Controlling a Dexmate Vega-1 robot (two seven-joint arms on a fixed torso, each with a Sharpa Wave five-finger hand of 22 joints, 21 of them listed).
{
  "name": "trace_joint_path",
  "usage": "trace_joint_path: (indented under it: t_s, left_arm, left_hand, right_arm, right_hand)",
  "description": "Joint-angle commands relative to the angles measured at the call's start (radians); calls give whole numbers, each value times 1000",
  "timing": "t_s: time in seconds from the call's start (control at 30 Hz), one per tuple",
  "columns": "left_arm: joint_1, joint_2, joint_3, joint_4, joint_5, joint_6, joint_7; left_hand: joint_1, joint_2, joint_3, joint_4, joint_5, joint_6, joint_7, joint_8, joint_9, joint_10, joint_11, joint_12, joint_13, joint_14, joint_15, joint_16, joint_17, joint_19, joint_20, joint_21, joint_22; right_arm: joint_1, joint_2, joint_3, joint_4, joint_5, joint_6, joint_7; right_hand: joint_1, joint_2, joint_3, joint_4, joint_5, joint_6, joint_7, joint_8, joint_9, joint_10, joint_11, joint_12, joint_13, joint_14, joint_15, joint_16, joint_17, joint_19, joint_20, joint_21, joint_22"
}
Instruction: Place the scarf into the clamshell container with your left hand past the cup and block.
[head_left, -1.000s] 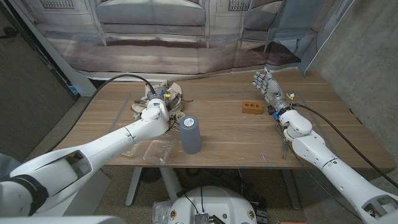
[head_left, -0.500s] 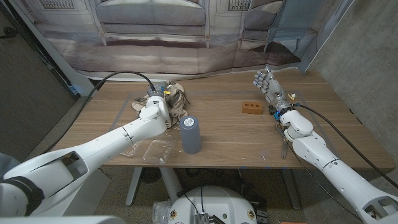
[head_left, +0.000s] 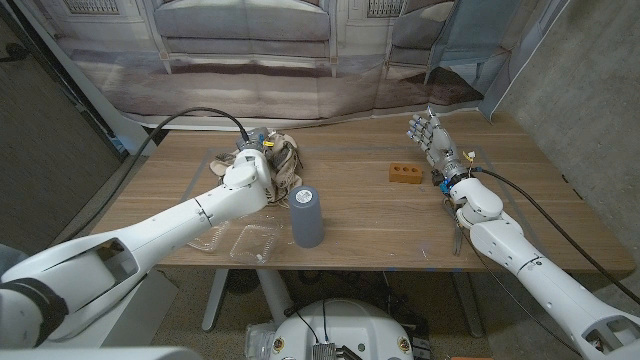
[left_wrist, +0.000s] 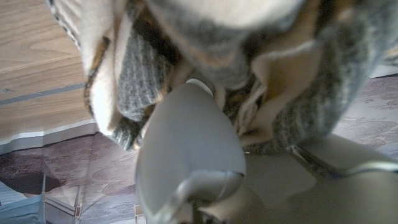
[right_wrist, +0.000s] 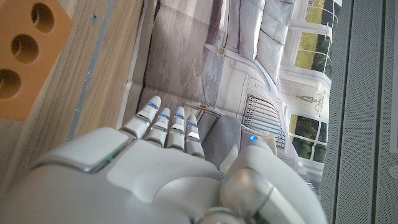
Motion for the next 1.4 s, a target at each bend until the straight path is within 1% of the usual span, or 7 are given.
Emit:
trace_joint_path:
  t_s: [0.03, 0.1, 0.23, 0.47, 1.1, 1.23, 1.4]
  left_arm:
    - [-42, 11, 32, -19, 20, 28, -57]
    - [-16, 19, -2, -24, 0, -24, -28]
    - [-8, 26, -1, -13, 29, -66, 10]
    - [11, 45, -51, 0, 11, -164, 15]
    - [41, 76, -115, -78, 53, -130, -15]
    - [67, 80, -140, -115, 56, -111, 4]
    - [60, 93, -123, -149, 96, -69, -15]
  left_hand:
    - [13, 32, 9, 13, 3, 42, 29, 9, 1, 14, 0, 9, 4, 129, -207, 3, 7, 175, -197, 12, 2]
    - [14, 33, 9, 13, 3, 41, 29, 9, 2, 16, 0, 8, 6, 129, -209, 2, 9, 172, -198, 15, 2]
    - [13, 33, 10, 13, 3, 45, 27, 10, 1, 19, -2, 8, 8, 128, -210, 1, 11, 169, -200, 19, 2]
    - [14, 33, 11, 11, 3, 63, 26, 16, -3, 37, -5, 12, 15, 134, -214, 3, 20, 164, -208, 33, 2]
    - [8, 31, 10, 12, 2, 80, 28, 26, -2, 56, -5, 11, 30, 146, -216, 5, 38, 161, -215, 66, 2]
    - [29, 32, 20, -3, 7, 85, 26, 31, 3, 69, -10, 13, 37, 150, -217, 4, 44, 154, -218, 80, 2]
    - [36, 32, 25, -6, 10, 86, 25, 34, 6, 70, -7, 11, 43, 155, -221, 3, 48, 153, -221, 91, 2]
  right_arm:
    - [-3, 7, 2, 10, 1, 14, 1]
    - [0, 10, -2, 15, 0, 15, 5]
    - [1, 14, -6, 16, -7, 15, -1]
    - [3, 27, -14, 22, -14, 17, -12]
    - [40, 58, -41, 53, -34, 33, 0]
    - [42, 58, -41, 53, -33, 37, 3]
    - [50, 63, -41, 69, -28, 48, 18]
  right_hand:
    - [0, 3, -1, -2, -1, 9, 1, 0, 3, 11, 2, -3, 6, 11, 2, 1, 2, 9, 2, -6, 4]
    - [0, 4, -1, -2, -1, 10, 1, 0, 3, 11, 3, -3, 6, 11, 2, 1, 2, 9, 2, -6, 4]
    - [0, 4, -1, -2, -1, 10, 2, 0, 3, 11, 2, -3, 6, 11, 2, 1, 2, 10, 1, -6, 4]
    - [1, 5, -1, -3, -1, 11, 1, 0, 3, 12, 2, -3, 6, 11, 3, 1, 2, 10, 1, -7, 4]
    - [0, 6, -3, -4, -1, 11, 3, 0, 3, 11, 4, -4, 6, 11, 5, 0, 3, 11, 0, -9, 4]
    - [0, 6, -3, -4, -1, 10, 2, -1, 3, 11, 4, -4, 6, 11, 5, 0, 3, 11, 0, -10, 4]
    - [0, 6, -4, -4, -2, 11, 3, -1, 3, 11, 4, -4, 6, 11, 4, 1, 3, 11, 0, -10, 4]
